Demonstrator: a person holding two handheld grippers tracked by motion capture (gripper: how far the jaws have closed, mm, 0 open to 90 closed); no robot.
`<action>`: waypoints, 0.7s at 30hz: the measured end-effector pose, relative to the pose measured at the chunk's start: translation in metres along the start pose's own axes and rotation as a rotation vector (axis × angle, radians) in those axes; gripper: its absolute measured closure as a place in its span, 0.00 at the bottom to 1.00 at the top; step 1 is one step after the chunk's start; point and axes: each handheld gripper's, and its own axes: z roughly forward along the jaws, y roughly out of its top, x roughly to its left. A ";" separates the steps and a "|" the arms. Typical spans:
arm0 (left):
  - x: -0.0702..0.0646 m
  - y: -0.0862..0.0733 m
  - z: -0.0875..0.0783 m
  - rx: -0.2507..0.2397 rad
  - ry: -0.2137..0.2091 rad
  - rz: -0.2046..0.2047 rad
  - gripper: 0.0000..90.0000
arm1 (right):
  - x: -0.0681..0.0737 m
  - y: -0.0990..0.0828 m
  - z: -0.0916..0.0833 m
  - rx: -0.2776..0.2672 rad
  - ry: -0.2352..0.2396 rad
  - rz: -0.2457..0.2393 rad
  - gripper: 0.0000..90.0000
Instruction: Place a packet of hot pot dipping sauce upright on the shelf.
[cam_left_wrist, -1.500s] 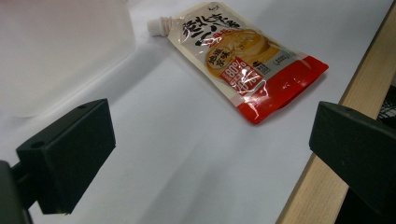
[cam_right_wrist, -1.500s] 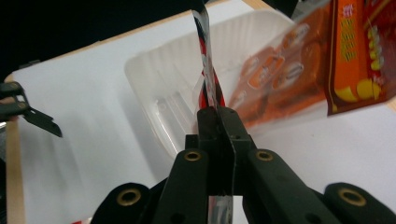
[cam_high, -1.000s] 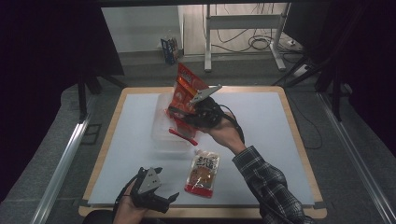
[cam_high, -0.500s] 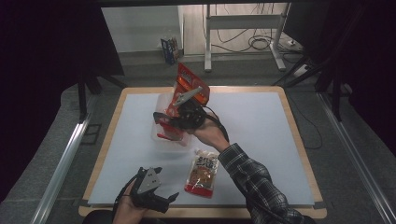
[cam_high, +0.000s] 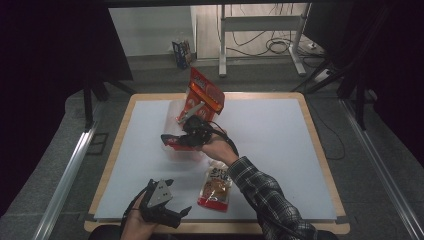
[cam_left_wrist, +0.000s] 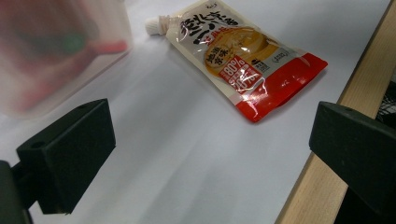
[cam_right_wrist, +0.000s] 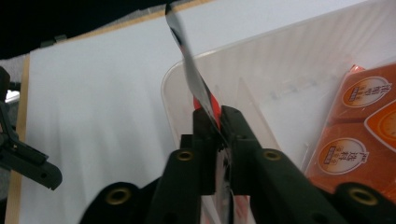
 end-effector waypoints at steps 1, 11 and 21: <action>0.000 0.000 0.000 0.000 0.000 -0.001 0.00 | -0.001 0.000 -0.002 -0.009 -0.006 0.006 0.89; 0.000 0.000 0.002 0.008 -0.008 -0.007 0.00 | -0.003 -0.007 -0.022 -0.043 -0.112 0.018 0.38; 0.000 0.000 0.005 0.016 -0.033 -0.029 0.01 | -0.003 -0.030 -0.034 -0.074 -0.151 0.033 0.11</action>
